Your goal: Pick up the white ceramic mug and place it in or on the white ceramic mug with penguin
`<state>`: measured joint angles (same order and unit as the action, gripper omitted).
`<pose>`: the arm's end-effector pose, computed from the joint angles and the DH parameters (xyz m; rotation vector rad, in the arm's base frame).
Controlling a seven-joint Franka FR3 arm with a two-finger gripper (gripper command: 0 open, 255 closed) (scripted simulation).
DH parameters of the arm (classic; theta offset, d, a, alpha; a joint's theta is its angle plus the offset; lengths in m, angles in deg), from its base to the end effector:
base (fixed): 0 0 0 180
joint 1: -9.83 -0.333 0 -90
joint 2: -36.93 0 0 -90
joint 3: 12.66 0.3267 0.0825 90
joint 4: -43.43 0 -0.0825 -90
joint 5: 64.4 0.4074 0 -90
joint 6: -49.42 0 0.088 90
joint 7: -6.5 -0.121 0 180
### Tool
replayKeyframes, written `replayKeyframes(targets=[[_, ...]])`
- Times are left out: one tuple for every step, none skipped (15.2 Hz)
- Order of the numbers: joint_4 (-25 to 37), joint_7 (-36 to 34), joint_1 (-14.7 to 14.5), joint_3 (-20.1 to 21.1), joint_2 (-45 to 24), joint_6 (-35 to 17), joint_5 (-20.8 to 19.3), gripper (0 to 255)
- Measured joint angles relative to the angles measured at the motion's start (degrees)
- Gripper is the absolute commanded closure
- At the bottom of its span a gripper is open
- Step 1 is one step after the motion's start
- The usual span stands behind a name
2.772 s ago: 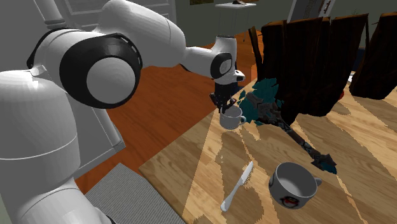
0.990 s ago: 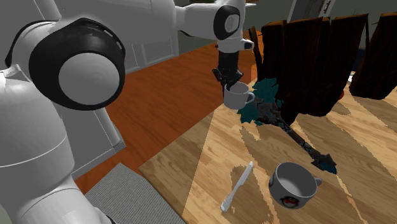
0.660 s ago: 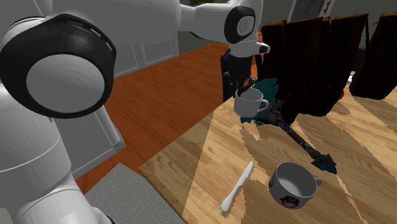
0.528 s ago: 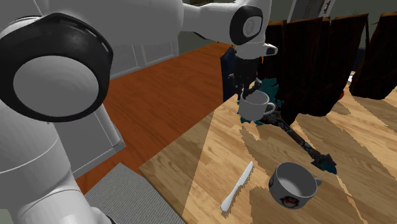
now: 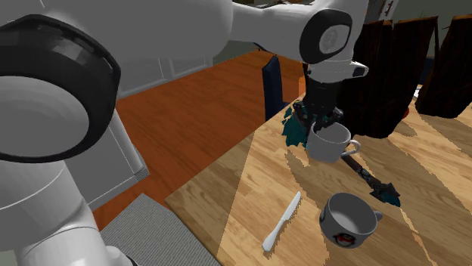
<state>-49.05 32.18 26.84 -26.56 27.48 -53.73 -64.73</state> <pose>0.5540 -0.3213 0.5220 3.0867 -0.1334 0.0025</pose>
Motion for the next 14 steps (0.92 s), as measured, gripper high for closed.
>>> replayKeyframes(targets=[[0.15,1.25,0.72,-0.50,0.08,0.23,0.09,255],[0.26,2.32,1.35,-0.94,0.07,0.28,0.21,255],[0.68,3.83,2.27,-1.54,-0.38,0.20,0.44,255],[0.52,5.20,3.06,-2.09,-0.02,0.41,0.49,255],[0.58,6.65,3.91,-2.67,-0.02,0.39,0.63,255],[1.40,8.01,4.74,-3.19,-0.51,0.72,0.91,255],[2.10,9.34,5.54,-3.69,-0.87,1.06,1.15,255],[2.77,10.78,6.44,-4.22,-1.52,1.08,1.49,255],[3.27,12.01,7.20,-4.68,-1.72,1.39,1.67,255],[3.65,13.26,7.97,-5.13,-1.99,1.47,1.91,255],[4.22,14.73,8.92,-5.65,-2.54,1.50,2.24,255],[5.62,16.40,10.07,-6.22,-3.58,1.91,2.76,255],[5.92,17.45,10.77,-6.57,-4.09,1.72,3.05,255],[5.46,17.81,10.97,-6.68,-4.12,1.24,3.09,255]])
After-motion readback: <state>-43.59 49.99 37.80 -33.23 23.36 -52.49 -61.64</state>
